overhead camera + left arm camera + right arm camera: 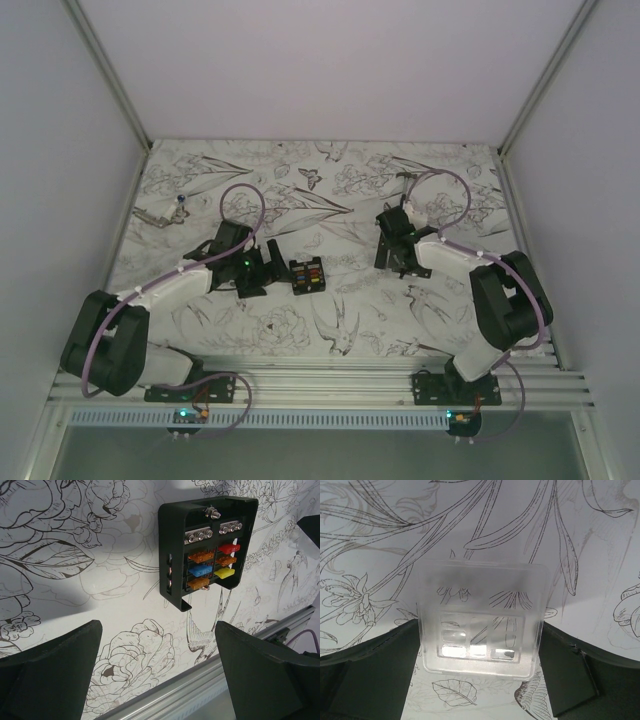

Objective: Snap on the fuse box
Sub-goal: Pick up the fuse box cover from the center of the board.

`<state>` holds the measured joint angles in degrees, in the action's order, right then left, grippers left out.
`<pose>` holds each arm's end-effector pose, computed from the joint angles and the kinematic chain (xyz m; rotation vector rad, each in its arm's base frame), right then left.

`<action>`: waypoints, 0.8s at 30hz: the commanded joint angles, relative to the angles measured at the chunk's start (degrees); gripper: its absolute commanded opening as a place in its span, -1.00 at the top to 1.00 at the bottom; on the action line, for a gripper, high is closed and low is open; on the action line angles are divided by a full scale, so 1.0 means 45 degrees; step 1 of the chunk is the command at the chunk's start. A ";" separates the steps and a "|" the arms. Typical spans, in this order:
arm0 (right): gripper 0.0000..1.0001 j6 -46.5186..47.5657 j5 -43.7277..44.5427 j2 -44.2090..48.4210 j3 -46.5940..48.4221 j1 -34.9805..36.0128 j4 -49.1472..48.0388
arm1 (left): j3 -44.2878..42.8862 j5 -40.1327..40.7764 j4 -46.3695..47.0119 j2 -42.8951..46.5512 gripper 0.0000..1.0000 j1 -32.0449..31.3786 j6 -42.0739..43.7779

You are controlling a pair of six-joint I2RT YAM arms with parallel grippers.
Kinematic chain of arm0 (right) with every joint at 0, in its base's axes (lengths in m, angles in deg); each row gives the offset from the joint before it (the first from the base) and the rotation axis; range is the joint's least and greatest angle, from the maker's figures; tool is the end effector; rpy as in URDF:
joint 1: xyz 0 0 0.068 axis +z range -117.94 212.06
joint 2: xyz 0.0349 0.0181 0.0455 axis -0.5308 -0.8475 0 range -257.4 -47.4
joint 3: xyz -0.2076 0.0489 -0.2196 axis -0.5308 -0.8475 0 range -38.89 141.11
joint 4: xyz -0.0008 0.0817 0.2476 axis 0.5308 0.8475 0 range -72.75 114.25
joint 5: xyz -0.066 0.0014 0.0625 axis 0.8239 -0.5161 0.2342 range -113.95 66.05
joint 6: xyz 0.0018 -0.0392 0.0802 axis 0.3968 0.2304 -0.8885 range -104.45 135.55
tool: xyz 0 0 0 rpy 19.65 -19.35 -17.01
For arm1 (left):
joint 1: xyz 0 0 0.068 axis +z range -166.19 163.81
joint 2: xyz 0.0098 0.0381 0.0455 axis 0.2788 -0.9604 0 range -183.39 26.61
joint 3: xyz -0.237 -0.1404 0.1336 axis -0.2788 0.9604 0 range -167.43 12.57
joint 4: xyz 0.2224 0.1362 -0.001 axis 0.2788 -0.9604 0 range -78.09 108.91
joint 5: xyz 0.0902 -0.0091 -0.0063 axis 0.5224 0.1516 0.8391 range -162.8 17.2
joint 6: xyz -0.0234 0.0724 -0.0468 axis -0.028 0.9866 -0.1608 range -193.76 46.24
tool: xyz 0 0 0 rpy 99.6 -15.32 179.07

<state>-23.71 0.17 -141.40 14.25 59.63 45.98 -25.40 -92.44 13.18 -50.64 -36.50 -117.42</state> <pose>0.2950 0.1175 0.1592 0.3655 2.5861 -0.2064 0.2594 -0.1245 0.1909 -0.3299 2.4810 -0.9142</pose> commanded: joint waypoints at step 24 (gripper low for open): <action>-0.99 0.2143 -0.0824 -0.0435 -0.0057 -0.0284 -0.0407 | -0.0237 -0.0091 -0.0008 -0.0379 -0.98 -0.0223 0.0214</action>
<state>-16.28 -1.49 -142.38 14.71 59.09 44.80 -25.40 -92.44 13.29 -51.50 -37.22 -117.42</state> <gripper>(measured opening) 0.994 0.994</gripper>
